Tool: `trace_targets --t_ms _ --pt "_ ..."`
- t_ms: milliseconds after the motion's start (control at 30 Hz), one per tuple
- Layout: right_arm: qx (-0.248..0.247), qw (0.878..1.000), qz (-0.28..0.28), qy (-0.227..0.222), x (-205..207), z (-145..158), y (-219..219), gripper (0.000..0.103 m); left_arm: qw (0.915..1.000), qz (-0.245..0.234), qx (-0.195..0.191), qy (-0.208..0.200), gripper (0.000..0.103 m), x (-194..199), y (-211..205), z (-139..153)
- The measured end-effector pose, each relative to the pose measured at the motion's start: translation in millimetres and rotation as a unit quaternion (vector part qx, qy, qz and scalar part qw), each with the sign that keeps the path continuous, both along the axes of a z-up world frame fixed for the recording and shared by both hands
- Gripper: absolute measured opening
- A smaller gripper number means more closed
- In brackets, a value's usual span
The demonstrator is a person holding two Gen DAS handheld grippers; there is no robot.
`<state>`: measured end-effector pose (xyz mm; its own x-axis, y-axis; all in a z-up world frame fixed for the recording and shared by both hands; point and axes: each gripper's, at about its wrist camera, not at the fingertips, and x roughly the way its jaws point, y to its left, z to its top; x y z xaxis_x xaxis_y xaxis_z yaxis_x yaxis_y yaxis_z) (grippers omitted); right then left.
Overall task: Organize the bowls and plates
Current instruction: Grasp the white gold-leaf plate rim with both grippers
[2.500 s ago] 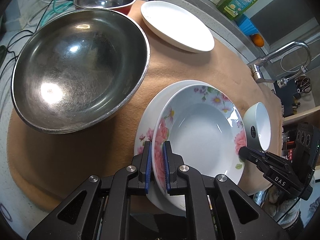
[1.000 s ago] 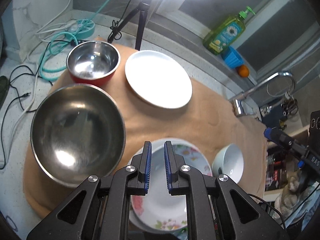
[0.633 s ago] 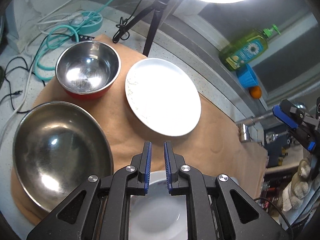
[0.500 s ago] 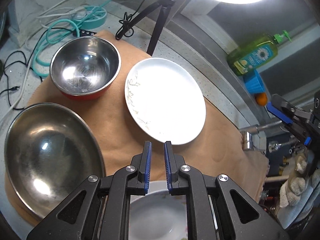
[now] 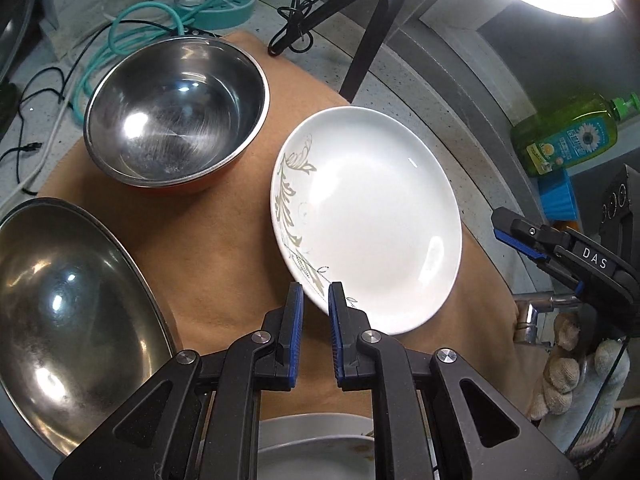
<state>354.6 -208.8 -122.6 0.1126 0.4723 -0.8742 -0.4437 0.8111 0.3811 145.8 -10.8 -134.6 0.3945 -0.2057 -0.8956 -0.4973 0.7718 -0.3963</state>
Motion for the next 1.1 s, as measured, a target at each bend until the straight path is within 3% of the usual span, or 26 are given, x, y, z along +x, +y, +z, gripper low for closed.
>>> trace_targets --t_ms 400,567,833,1100 --pt "0.006 1.0 0.014 0.018 20 -30 23 0.034 0.9995 0.019 0.024 0.006 0.011 4 7 -2" --pt "0.001 1.0 0.016 0.023 26 -41 28 0.019 0.9992 0.023 0.032 0.009 0.011 6 9 -1" --pt "-0.006 0.999 0.02 0.029 29 -53 32 0.008 0.998 0.007 0.055 0.028 0.011 15 6 -1" --pt "0.013 0.999 0.008 0.036 28 -56 24 0.007 0.997 -0.011 0.061 0.047 0.011 33 6 -5"
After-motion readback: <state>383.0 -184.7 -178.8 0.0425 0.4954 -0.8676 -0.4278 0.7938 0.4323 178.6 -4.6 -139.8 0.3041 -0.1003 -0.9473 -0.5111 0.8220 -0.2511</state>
